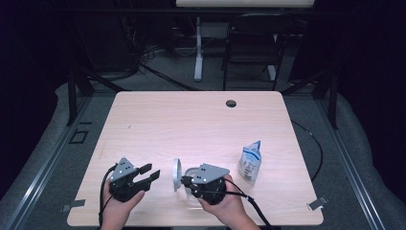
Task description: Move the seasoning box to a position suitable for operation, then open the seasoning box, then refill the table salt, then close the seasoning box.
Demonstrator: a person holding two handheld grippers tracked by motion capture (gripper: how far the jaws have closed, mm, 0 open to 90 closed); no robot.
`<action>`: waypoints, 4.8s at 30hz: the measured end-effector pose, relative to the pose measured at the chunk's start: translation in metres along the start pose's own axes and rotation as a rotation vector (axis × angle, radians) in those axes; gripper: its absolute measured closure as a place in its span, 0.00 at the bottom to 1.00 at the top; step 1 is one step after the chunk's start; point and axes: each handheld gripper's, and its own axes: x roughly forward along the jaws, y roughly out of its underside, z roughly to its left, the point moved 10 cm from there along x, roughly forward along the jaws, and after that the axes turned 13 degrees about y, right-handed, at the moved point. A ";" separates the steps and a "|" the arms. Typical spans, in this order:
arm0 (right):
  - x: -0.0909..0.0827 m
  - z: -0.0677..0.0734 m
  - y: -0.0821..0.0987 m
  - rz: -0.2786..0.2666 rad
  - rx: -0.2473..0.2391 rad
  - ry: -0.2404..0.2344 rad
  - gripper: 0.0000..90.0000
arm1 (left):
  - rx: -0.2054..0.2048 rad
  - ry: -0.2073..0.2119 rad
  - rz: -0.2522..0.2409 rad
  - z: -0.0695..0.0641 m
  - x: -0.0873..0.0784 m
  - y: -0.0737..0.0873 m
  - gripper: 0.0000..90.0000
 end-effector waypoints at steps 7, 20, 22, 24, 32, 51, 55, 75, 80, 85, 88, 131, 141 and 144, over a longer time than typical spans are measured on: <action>-0.012 -0.019 0.012 0.002 0.028 0.036 0.80 | 0.004 0.013 -0.010 -0.001 0.000 -0.001 0.61; -0.034 -0.047 0.049 0.037 0.096 0.117 0.59 | 0.006 0.027 -0.007 -0.002 0.003 0.003 0.60; -0.042 -0.053 0.054 0.018 0.103 0.132 0.61 | 0.001 0.028 -0.003 -0.001 0.002 0.003 0.60; -0.045 -0.054 0.054 0.008 0.113 0.133 0.61 | -0.002 0.022 -0.010 0.000 0.002 0.003 0.58; -0.061 -0.073 0.061 -0.013 0.144 0.204 0.59 | -0.023 0.003 -0.025 0.006 -0.003 0.003 0.57; -0.084 -0.116 0.111 0.062 0.251 0.295 0.58 | -0.051 -0.017 -0.046 0.010 -0.005 0.002 0.53; -0.084 -0.125 0.126 0.099 0.263 0.317 0.58 | -0.052 -0.023 -0.045 0.012 -0.006 0.002 0.52; -0.099 -0.149 0.147 0.139 0.328 0.325 0.56 | -0.065 -0.031 -0.051 0.019 -0.008 0.003 0.52; -0.099 -0.153 0.150 0.128 0.348 0.339 0.52 | -0.073 -0.036 -0.051 0.022 -0.010 0.004 0.52; -0.093 -0.150 0.148 0.125 0.323 0.361 0.50 | -0.081 -0.045 -0.064 0.027 -0.014 0.004 0.52; -0.090 -0.150 0.148 0.126 0.335 0.379 0.50 | -0.087 -0.051 -0.069 0.028 -0.016 0.004 0.52; -0.037 -0.161 0.155 0.117 0.353 0.463 0.42 | -0.136 -0.126 -0.081 0.040 -0.047 0.027 0.52; -0.030 -0.163 0.156 0.122 0.356 0.466 0.41 | -0.138 -0.131 -0.077 0.042 -0.048 0.028 0.52; -0.029 -0.163 0.157 0.121 0.355 0.473 0.41 | -0.138 -0.134 -0.081 0.042 -0.047 0.028 0.52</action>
